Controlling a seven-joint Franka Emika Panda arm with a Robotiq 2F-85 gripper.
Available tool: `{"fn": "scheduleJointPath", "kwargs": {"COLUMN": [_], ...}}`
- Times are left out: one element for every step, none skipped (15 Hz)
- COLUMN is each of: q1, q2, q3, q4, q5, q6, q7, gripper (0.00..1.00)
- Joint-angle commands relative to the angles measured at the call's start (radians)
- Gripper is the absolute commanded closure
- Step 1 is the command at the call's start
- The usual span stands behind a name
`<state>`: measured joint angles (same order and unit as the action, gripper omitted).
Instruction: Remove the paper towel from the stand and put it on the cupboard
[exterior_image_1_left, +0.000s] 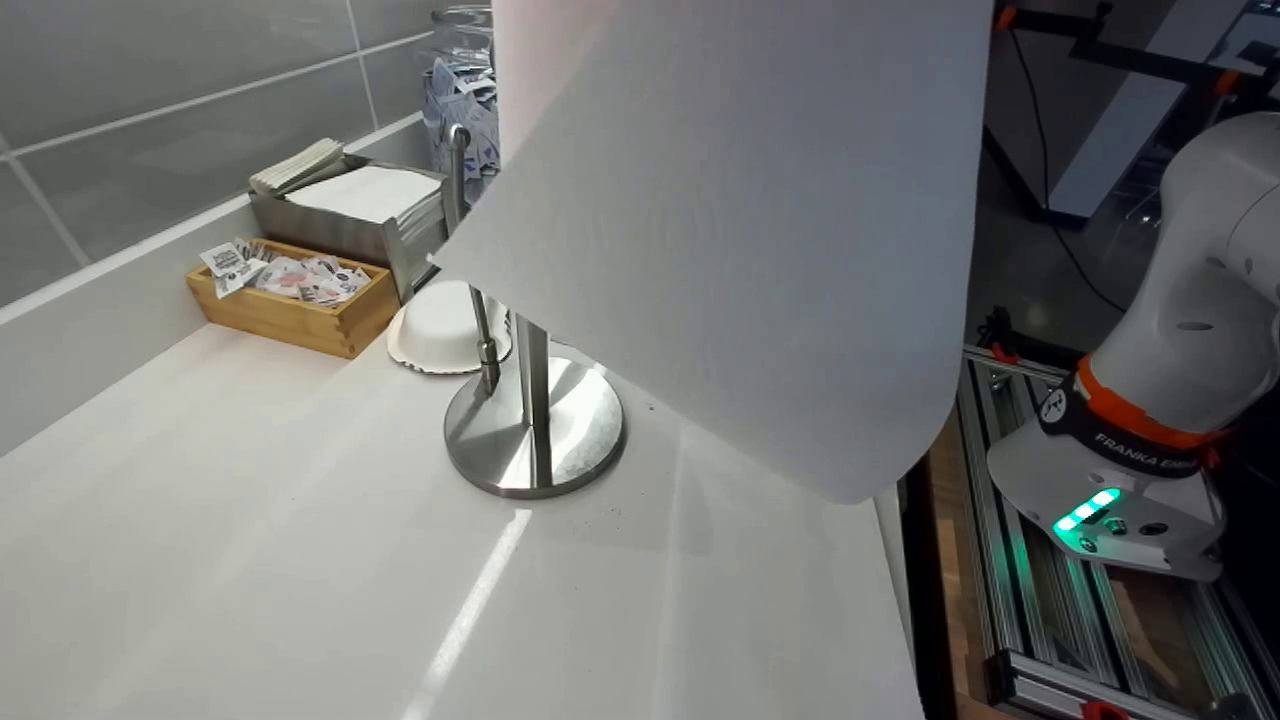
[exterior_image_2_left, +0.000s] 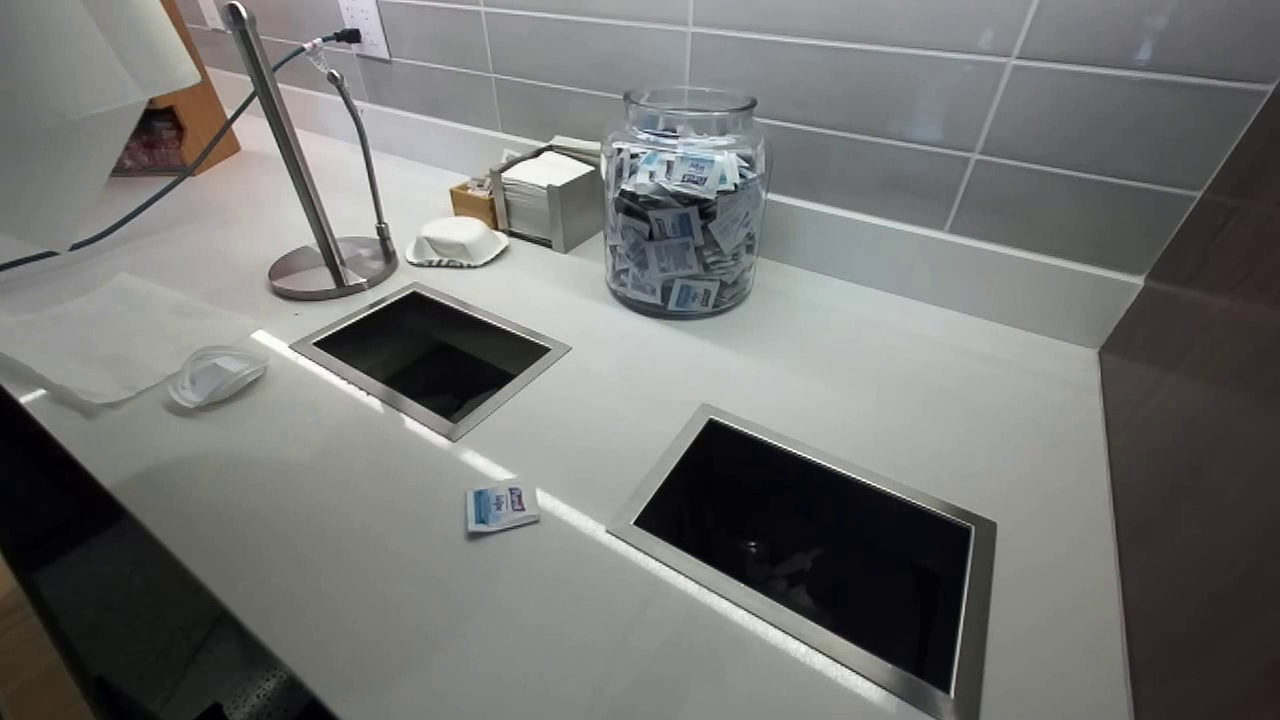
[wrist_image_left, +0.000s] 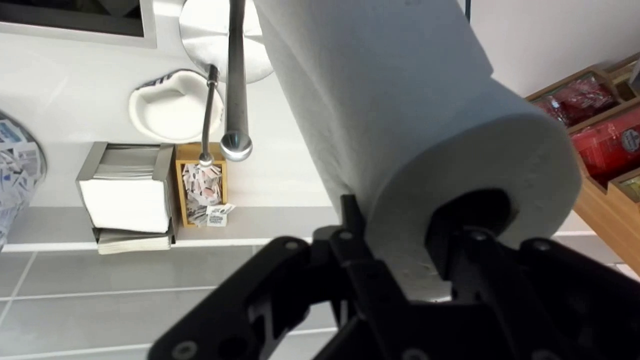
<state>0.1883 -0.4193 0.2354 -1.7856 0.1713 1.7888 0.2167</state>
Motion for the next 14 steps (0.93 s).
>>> {"fn": "scheduleJointPath", "kwargs": {"q1": [0.005, 0.004, 0.003, 0.003, 0.003, 0.006, 0.009, 0.011, 0.015, 0.017, 0.019, 0.022, 0.030, 0.035], "q2": [-0.041, -0.043, -0.044, -0.044, -0.041, -0.039, -0.035, -0.029, -0.024, -0.020, -0.016, -0.010, -0.001, 0.008], "q3": [-0.007, -0.005, 0.000, 0.003, 0.004, 0.005, 0.005, 0.006, 0.007, 0.008, 0.009, 0.008, 0.004, 0.002], "q4": [-0.102, -0.120, -0.138, -0.157, -0.170, -0.187, -0.202, -0.212, -0.224, -0.235, -0.247, -0.256, -0.266, -0.276], "q5": [0.042, 0.039, 0.030, 0.024, 0.021, 0.025, 0.026, 0.028, 0.028, 0.027, 0.025, 0.028, 0.040, 0.046], "q6": [0.026, 0.032, 0.037, 0.045, 0.050, 0.065, 0.078, 0.089, 0.101, 0.113, 0.128, 0.141, 0.158, 0.171], "q7": [-0.004, -0.006, -0.005, -0.007, -0.010, -0.017, -0.023, -0.028, -0.034, -0.039, -0.048, -0.056, -0.075, -0.090], "gripper": [0.89, 0.89, 0.89, 0.89, 0.89, 0.89, 0.89, 0.89, 0.89, 0.89, 0.89, 0.89, 0.89, 0.89]}}
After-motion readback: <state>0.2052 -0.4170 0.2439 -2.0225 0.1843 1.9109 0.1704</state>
